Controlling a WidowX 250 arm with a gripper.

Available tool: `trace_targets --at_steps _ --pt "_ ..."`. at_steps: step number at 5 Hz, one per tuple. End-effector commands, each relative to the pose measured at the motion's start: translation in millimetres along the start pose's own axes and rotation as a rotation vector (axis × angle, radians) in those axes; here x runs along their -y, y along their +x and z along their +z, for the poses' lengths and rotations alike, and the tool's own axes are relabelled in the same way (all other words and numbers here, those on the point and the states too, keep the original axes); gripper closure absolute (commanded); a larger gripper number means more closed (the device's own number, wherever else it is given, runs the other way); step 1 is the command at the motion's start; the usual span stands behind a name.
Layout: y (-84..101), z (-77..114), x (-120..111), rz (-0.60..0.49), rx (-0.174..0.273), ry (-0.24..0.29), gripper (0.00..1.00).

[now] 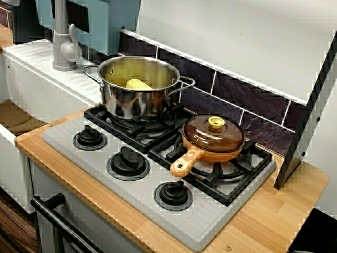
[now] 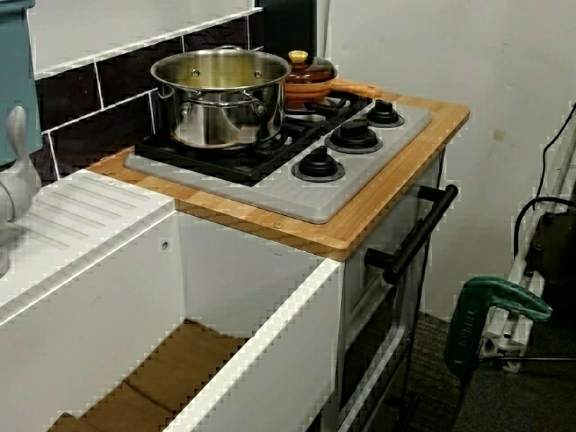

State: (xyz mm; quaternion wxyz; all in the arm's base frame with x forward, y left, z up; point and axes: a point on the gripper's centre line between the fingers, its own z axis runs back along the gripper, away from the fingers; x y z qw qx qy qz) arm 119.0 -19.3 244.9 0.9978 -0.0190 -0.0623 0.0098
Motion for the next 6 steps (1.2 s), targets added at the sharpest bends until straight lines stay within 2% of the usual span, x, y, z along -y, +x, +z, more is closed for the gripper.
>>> trace_targets --at_steps 1,2,3,4,5,6 --pt "0.0 0.0 0 0.000 0.000 0.000 0.00" --pt "3.6 2.0 -6 -0.002 0.021 0.004 0.00" --pt "13.8 -2.8 5 -0.021 0.094 0.086 0.00" --pt "34.2 -8.3 30 -0.029 0.150 0.164 0.00" --pt "60.9 -13.1 52 -0.012 0.212 0.180 0.00" --pt "82.7 -21.1 71 0.011 0.184 0.136 0.00"
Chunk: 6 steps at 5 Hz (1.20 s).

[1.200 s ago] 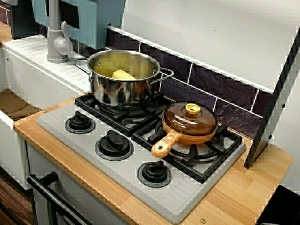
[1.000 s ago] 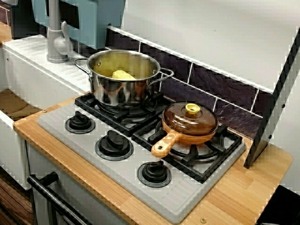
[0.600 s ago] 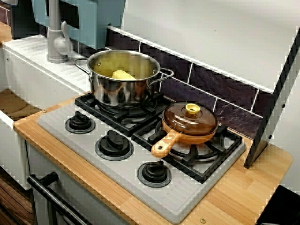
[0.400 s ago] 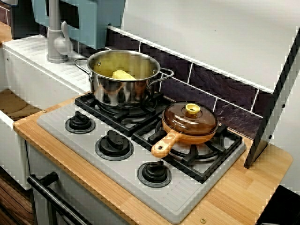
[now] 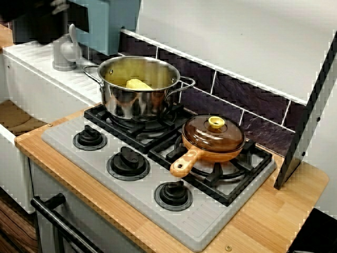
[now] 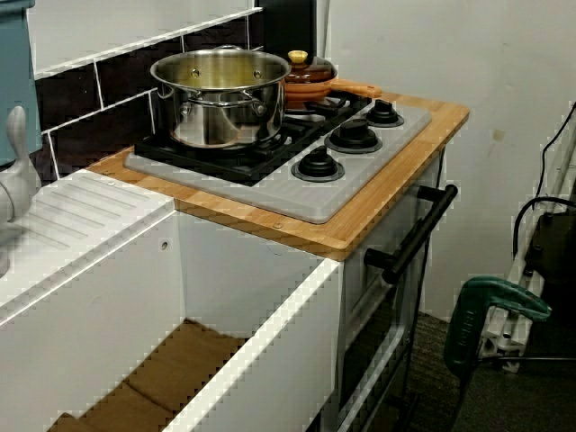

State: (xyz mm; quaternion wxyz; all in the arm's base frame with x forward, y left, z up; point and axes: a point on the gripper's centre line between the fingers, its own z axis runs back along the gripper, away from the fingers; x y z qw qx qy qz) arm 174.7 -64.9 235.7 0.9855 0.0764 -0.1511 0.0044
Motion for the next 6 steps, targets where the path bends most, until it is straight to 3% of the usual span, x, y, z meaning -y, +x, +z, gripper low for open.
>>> trace_targets --at_steps 1,3,6 --pt "48.3 -13.4 43 0.045 -0.022 -0.091 0.00" --pt "112.4 -47.5 81 -0.119 0.012 -0.209 0.00" --pt "154.8 -99.7 97 -0.127 0.029 -0.251 0.00"
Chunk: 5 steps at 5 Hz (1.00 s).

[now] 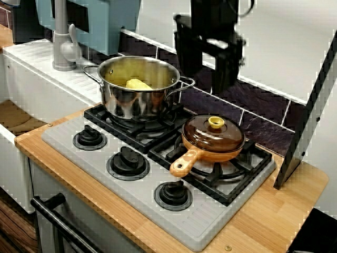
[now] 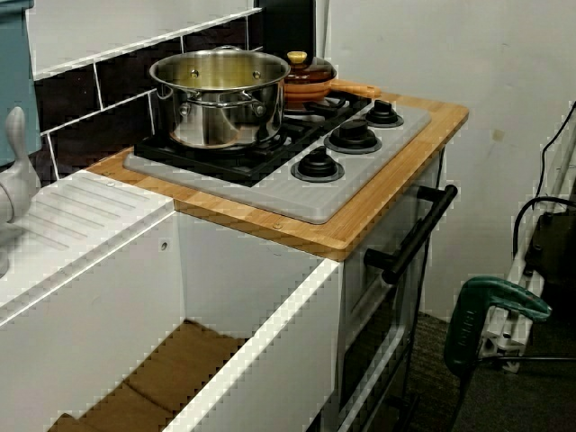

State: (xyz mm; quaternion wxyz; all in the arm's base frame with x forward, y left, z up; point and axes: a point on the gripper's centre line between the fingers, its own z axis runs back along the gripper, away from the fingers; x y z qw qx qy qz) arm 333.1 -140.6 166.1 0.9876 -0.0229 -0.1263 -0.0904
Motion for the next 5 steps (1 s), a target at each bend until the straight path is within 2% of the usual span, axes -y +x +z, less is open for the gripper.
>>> trace_targets --at_steps 1,2,3,5 --pt "42.4 -11.9 8 0.011 0.064 0.007 0.00" --pt "51.6 -23.3 7 0.008 0.046 0.005 0.00" --pt "51.4 -26.2 7 -0.012 0.035 0.016 0.00" --pt "35.3 -26.9 8 -0.038 0.009 0.031 0.00"
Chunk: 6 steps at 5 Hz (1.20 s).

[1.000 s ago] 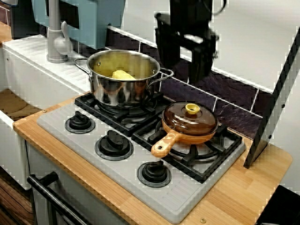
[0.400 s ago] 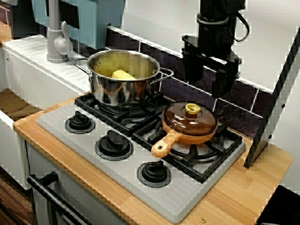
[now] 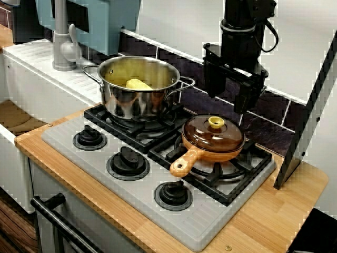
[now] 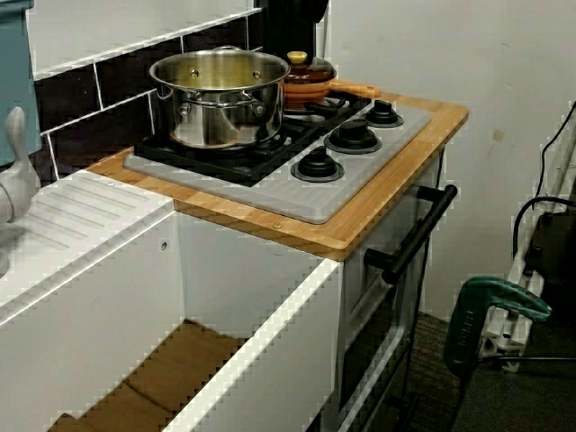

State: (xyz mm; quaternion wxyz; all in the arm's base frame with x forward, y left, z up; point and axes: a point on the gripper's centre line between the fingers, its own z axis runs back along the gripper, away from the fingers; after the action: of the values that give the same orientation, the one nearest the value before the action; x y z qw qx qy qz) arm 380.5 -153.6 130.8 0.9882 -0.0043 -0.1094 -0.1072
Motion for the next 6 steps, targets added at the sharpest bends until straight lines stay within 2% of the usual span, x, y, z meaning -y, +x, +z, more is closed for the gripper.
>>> trace_targets --at_steps 1,4,6 --pt "-8.0 10.9 8 -0.009 0.041 0.033 0.00" --pt "-0.5 -0.8 0 0.007 -0.012 0.046 0.00" --pt "-0.8 -3.5 -9 0.012 -0.023 0.034 0.00"
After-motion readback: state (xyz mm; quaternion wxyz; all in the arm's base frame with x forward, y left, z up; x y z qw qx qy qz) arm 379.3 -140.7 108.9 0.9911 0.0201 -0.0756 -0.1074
